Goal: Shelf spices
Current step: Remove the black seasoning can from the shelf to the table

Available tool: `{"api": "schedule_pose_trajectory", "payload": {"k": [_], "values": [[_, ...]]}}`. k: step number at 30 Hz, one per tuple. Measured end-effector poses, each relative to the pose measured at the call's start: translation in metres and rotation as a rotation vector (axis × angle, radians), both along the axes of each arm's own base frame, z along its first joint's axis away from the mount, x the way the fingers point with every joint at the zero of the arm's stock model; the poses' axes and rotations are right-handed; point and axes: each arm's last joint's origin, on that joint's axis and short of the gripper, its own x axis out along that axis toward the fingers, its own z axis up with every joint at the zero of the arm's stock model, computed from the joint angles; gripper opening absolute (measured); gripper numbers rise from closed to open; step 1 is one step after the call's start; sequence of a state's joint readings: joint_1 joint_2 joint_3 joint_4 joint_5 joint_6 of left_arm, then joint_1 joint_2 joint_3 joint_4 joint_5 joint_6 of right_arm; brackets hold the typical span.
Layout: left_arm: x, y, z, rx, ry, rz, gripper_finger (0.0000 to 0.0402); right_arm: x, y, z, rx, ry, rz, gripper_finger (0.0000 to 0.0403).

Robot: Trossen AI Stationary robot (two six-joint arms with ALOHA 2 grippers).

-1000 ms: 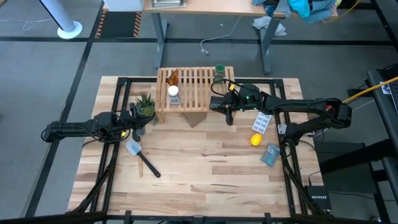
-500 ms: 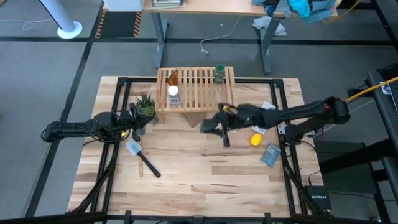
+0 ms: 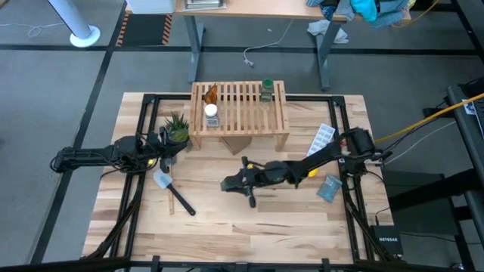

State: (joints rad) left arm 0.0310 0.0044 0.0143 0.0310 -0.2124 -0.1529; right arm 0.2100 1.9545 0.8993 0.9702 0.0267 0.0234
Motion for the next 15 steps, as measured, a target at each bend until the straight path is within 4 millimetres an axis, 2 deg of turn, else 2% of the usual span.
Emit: {"api": "schedule_pose_trajectory", "payload": {"k": [8,15], "values": [[0.000,0.000,0.000,0.003,0.001,-0.004,0.0005,0.042,-0.008,-0.035,-0.041,0.061,-0.043,0.0129],[0.000,0.000,0.000,0.003,0.002,-0.004,0.0005,0.068,-0.027,-0.048,-0.046,0.098,-0.094,0.0129]]}}
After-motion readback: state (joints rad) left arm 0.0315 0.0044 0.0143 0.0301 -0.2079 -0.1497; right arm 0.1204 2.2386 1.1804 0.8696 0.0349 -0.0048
